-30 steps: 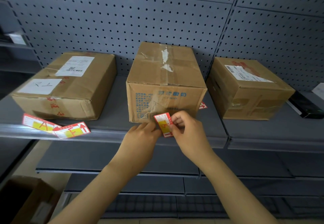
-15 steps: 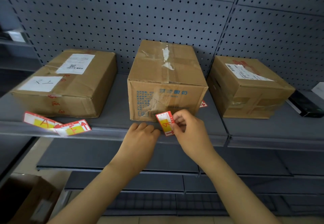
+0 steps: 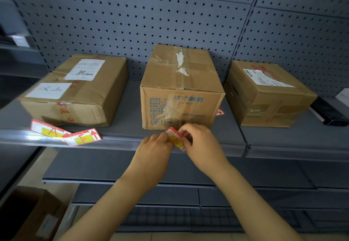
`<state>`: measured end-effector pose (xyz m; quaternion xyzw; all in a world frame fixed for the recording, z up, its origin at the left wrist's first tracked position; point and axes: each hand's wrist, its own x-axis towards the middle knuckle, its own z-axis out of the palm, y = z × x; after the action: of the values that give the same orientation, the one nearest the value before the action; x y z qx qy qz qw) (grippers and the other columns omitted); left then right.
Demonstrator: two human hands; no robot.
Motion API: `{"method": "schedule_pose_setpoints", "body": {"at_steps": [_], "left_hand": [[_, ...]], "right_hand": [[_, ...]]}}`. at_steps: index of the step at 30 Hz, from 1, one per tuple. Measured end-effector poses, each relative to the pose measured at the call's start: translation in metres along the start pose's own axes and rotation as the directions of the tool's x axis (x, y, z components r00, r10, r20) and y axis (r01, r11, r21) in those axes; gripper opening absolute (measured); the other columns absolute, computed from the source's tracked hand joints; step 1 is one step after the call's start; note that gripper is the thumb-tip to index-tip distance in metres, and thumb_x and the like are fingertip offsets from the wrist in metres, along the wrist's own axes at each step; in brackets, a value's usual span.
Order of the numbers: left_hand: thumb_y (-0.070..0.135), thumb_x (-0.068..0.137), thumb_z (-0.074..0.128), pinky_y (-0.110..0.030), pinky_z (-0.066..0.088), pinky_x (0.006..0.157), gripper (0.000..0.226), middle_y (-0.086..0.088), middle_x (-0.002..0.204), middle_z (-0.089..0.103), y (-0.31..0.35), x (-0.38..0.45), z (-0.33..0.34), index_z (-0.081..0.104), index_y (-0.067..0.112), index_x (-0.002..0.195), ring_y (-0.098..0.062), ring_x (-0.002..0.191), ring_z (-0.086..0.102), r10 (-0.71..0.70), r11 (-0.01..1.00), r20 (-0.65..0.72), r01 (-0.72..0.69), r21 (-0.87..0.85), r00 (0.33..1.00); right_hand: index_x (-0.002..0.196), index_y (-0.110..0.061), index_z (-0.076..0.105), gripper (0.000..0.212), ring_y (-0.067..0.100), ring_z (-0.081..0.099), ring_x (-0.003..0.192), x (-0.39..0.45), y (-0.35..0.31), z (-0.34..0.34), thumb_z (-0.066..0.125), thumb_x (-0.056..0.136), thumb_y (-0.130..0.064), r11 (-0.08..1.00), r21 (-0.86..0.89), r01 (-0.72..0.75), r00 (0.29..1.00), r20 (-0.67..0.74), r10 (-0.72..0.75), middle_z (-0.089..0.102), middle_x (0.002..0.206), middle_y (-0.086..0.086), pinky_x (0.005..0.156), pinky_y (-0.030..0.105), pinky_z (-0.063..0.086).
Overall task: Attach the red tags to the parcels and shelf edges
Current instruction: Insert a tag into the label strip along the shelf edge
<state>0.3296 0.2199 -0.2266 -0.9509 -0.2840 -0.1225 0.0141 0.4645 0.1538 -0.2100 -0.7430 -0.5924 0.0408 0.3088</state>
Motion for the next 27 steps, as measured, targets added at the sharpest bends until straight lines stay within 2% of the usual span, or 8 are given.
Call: {"method": "schedule_pose_setpoints", "body": {"at_steps": [4,9,13,16,21,25,27], "left_hand": [[0.007,0.037,0.082,-0.026,0.045,0.043,0.036,0.002,0.067,0.064,0.000,0.000,-0.003,0.071,0.022,0.068,-0.019,0.049,0.059,-0.001,0.999,0.025,0.000,0.043,1.000],[0.009,0.044,0.084,-0.027,0.048,0.043,0.031,0.003,0.064,0.066,-0.001,0.008,-0.019,0.069,0.020,0.070,-0.021,0.051,0.063,-0.002,0.999,-0.006,0.002,0.038,1.000],[0.011,0.047,0.083,-0.026,0.045,0.040,0.026,0.001,0.061,0.065,0.011,0.020,-0.040,0.066,0.019,0.065,-0.023,0.049,0.062,0.023,0.998,-0.037,-0.021,0.052,0.999],[0.018,0.061,0.078,-0.031,0.048,0.047,0.020,-0.002,0.070,0.069,0.028,0.028,-0.049,0.068,0.019,0.077,-0.027,0.059,0.065,0.087,0.996,-0.026,-0.087,0.003,0.996],[0.016,0.060,0.079,-0.038,0.050,0.052,0.025,-0.012,0.074,0.068,0.067,0.049,-0.058,0.067,0.010,0.081,-0.036,0.065,0.065,0.231,0.972,-0.013,-0.232,-0.040,0.973],[0.028,0.082,0.064,-0.039,0.047,0.077,0.032,-0.009,0.105,0.063,0.112,0.068,-0.059,0.059,0.014,0.109,-0.032,0.100,0.058,0.323,0.944,-0.018,-0.324,-0.064,0.946],[0.033,0.088,0.055,-0.036,0.043,0.085,0.035,-0.004,0.116,0.059,0.139,0.080,-0.058,0.052,0.018,0.119,-0.026,0.109,0.053,0.373,0.926,-0.026,-0.374,-0.058,0.928]], "right_hand": [[0.098,-0.020,0.061,0.011,0.017,0.053,0.094,-0.001,-0.005,-0.001,0.062,0.087,-0.018,0.997,-0.078,0.017,1.000,-0.007,-0.018,0.064,0.096,-0.003,0.071,0.038,0.051],[0.117,-0.019,0.057,0.031,0.021,0.052,0.106,-0.004,-0.008,-0.010,0.062,0.087,-0.014,0.992,-0.127,-0.013,0.999,0.038,0.018,0.063,0.112,0.001,0.083,0.039,0.050],[0.114,-0.018,0.059,0.030,0.025,0.053,0.106,-0.012,-0.006,-0.027,0.063,0.084,-0.013,0.974,-0.217,-0.067,0.997,0.012,0.071,0.063,0.114,0.002,0.082,0.040,0.049],[0.109,-0.019,0.060,0.021,0.025,0.053,0.105,-0.024,-0.002,-0.045,0.060,0.087,-0.017,0.952,-0.274,-0.137,0.990,-0.011,0.140,0.063,0.111,0.002,0.080,0.038,0.048],[0.102,-0.015,0.060,0.015,0.027,0.057,0.099,-0.051,0.011,-0.084,0.054,0.091,-0.022,0.916,-0.303,-0.264,0.964,-0.099,0.245,0.064,0.104,0.006,0.074,0.040,0.051],[0.102,-0.015,0.062,0.015,0.027,0.059,0.095,-0.078,0.036,-0.117,0.054,0.091,-0.022,0.869,-0.334,-0.364,0.931,-0.153,0.331,0.065,0.101,0.007,0.066,0.034,0.049],[0.103,-0.015,0.061,0.016,0.028,0.059,0.093,-0.092,0.052,-0.136,0.054,0.091,-0.022,0.832,-0.369,-0.415,0.910,-0.179,0.374,0.065,0.100,0.007,0.061,0.032,0.043]]}}
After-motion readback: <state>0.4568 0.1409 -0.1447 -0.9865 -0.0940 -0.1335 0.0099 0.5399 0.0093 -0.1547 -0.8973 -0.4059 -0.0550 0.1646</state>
